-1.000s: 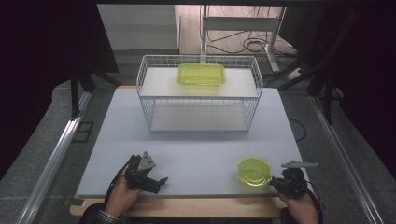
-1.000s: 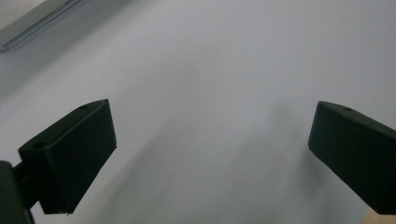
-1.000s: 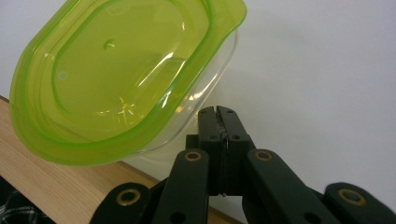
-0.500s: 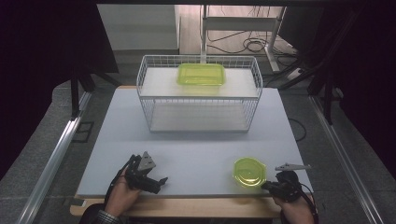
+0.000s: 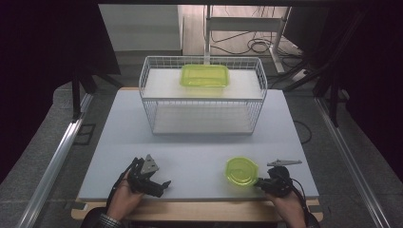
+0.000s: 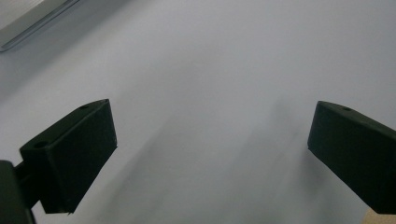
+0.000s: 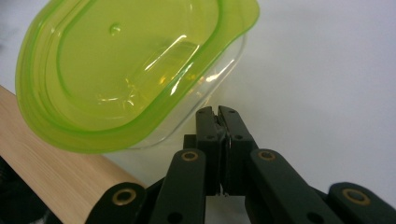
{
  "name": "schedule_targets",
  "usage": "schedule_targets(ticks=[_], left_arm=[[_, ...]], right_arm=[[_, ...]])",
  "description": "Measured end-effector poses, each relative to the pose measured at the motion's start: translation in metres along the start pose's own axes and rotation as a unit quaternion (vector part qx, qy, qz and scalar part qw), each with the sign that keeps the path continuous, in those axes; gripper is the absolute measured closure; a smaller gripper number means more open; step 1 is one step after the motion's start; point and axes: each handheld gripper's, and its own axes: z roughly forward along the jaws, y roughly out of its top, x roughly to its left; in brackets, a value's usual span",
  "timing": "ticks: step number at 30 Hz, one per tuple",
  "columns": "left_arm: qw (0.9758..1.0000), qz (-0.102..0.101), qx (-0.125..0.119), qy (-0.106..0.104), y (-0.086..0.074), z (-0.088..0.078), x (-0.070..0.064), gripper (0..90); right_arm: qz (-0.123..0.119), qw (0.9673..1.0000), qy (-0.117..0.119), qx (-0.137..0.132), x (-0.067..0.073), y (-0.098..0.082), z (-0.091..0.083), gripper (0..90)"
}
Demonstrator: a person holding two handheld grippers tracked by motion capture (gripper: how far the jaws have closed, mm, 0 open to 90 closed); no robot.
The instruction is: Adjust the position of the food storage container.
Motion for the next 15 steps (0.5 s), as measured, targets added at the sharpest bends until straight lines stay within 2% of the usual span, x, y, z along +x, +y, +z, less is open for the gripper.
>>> schedule_targets(ticks=[8,15], left_arm=[[1.0,0.001,0.001,0.0,0.0,0.0,0.0,1.3],[1.0,0.004,0.002,0.0,0.0,0.0,0.0,1.3]], right_arm=[[-0.028,0.9994,0.018,0.004,0.017,0.025,0.027,87.2],[-0.057,0.9974,0.042,0.011,0.036,0.044,0.048,87.2]])
